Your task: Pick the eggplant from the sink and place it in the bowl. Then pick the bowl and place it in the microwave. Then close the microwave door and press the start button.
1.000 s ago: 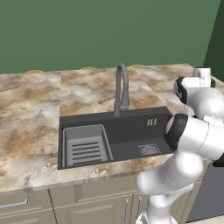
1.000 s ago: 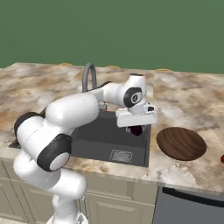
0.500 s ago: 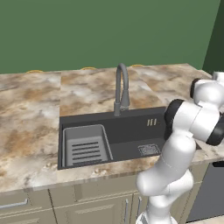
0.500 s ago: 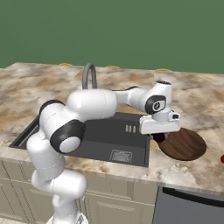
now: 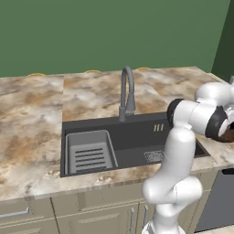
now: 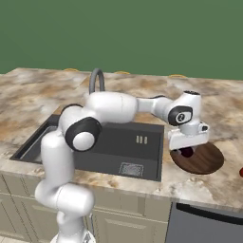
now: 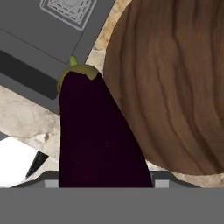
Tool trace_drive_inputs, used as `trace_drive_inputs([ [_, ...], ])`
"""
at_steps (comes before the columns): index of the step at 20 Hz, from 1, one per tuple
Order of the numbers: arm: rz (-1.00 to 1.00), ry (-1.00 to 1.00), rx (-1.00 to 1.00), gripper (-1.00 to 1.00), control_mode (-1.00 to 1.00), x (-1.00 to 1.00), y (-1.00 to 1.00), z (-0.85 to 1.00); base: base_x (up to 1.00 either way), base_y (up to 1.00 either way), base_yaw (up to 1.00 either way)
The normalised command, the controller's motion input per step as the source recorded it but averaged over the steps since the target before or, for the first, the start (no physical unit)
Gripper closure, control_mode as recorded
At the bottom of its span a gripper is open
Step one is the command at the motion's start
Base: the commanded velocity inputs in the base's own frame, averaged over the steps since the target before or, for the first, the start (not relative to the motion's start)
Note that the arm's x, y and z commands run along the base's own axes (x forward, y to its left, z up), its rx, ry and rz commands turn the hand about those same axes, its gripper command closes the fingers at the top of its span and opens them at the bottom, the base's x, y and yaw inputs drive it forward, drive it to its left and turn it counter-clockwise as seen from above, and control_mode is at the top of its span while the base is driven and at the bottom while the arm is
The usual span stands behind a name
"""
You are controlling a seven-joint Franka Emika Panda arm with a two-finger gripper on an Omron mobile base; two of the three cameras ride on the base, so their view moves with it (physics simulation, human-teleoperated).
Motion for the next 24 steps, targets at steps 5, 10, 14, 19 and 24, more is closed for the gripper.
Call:
trace_drive_inputs([
  [5, 0.22, 0.0, 0.0, 1.0, -1.0, 0.05, -0.18, -0.36, 0.0, 0.0, 0.0],
  [10, 0.21, 0.0, 0.0, 1.0, -1.0, 0.27, -0.21, -0.31, 0.0, 0.0, 0.0],
  [14, 0.23, 0.0, 0.0, 1.0, -1.0, 0.19, -0.2, -0.24, 0.0, 0.0, 0.0],
  [19, 0.21, -0.04, 0.0, 1.0, -1.0, 0.27, -0.22, -0.3, 0.0, 0.0, 0.0],
  [24, 0.17, -0.11, 0.0, 1.0, -1.0, 0.28, -0.04, -0.22, 0.0, 0.0, 0.0],
])
